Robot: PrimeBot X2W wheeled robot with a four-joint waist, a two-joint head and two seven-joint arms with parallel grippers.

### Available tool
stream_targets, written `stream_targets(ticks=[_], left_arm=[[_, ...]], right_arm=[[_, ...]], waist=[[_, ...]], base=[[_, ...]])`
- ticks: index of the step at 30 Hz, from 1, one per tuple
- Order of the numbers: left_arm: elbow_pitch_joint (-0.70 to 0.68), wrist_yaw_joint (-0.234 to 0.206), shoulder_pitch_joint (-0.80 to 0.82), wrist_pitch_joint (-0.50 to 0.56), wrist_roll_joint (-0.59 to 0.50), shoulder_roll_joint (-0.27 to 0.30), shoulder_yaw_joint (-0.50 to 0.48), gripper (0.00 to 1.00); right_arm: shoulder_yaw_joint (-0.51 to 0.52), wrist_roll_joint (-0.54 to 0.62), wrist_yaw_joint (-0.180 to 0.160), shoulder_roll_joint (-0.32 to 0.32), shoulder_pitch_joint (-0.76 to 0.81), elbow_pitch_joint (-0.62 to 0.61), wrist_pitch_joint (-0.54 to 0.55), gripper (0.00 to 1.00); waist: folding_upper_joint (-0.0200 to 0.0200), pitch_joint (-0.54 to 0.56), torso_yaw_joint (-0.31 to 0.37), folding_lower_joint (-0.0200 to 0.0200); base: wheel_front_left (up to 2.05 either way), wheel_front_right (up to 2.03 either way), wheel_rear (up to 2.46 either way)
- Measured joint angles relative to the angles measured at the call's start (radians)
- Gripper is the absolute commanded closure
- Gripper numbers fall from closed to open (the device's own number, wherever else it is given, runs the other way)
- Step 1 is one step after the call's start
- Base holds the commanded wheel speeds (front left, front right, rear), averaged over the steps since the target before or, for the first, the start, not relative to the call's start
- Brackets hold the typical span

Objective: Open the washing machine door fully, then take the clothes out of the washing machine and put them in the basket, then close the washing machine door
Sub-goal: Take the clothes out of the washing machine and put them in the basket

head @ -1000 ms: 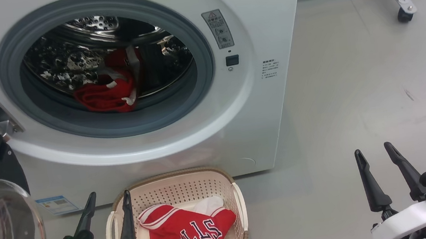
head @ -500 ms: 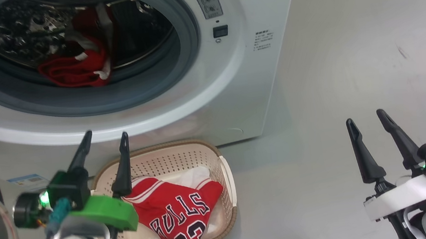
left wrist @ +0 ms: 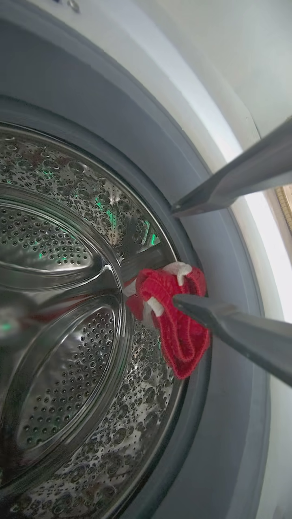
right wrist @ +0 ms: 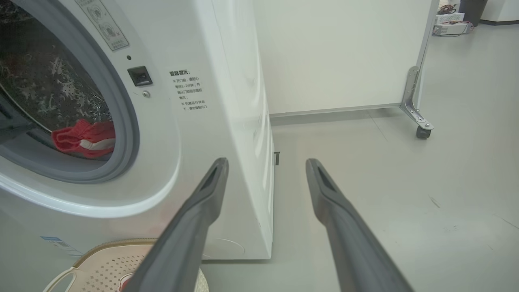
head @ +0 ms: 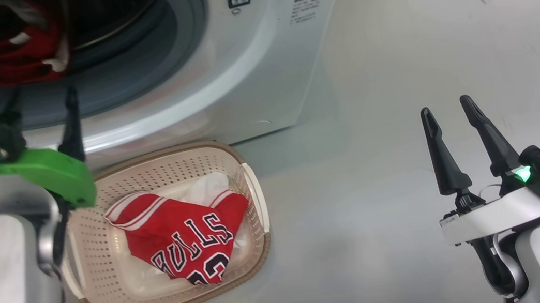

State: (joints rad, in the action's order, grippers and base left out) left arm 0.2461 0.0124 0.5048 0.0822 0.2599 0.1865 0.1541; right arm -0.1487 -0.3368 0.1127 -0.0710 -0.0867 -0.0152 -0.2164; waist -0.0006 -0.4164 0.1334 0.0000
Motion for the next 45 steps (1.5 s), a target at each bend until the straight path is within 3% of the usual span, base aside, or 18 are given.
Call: stream_targets(ticks=[19, 31, 32, 33, 34, 35, 45], left_arm=[[0.201, 0.009, 0.318, 0.202, -0.014, 0.148, -0.07, 0.0], [0.325, -0.03, 0.396, 0.308, -0.123, 0.197, -0.023, 0.0], [0.336, -0.034, 0.4, 0.321, -0.125, 0.197, -0.021, 0.02], [0.359, -0.035, 0.401, 0.344, -0.125, 0.196, -0.016, 0.52], [0.366, -0.037, 0.402, 0.352, -0.126, 0.196, -0.012, 0.85], [0.374, -0.038, 0.403, 0.363, -0.127, 0.194, -0.01, 1.0], [0.399, -0.044, 0.438, 0.372, -0.127, 0.167, 0.0, 1.0]], right_arm=[[-0.044, -0.06, 0.004, 0.021, -0.112, 0.102, -0.028, 0.0], [-0.042, -0.078, 0.009, 0.023, -0.139, 0.143, -0.031, 0.0], [-0.043, -0.078, 0.009, 0.024, -0.141, 0.146, -0.032, 0.0], [-0.042, -0.078, 0.009, 0.024, -0.141, 0.151, -0.036, 0.0], [-0.042, -0.078, 0.009, 0.024, -0.142, 0.151, -0.036, 0.0], [-0.041, -0.078, 0.009, 0.024, -0.145, 0.151, -0.036, 0.0], [-0.016, -0.078, 0.009, 0.025, -0.161, 0.15, -0.036, 0.0]], waist=[[0.0, -0.167, 0.177, 0.0001], [0.0, -0.185, 0.197, 0.0001], [0.0, -0.184, 0.196, 0.0001], [0.0, -0.182, 0.195, 0.0001], [0.0, -0.181, 0.194, 0.0001], [0.0, -0.18, 0.194, 0.0001], [0.0, -0.17, 0.188, 0.0001]], base=[[0.0, 0.0, 0.0], [0.0, 0.0, 0.0], [0.0, 0.0, 0.0], [0.0, 0.0, 0.0], [0.0, 0.0, 0.0], [0.0, 0.0, 0.0], [0.0, 0.0, 0.0]])
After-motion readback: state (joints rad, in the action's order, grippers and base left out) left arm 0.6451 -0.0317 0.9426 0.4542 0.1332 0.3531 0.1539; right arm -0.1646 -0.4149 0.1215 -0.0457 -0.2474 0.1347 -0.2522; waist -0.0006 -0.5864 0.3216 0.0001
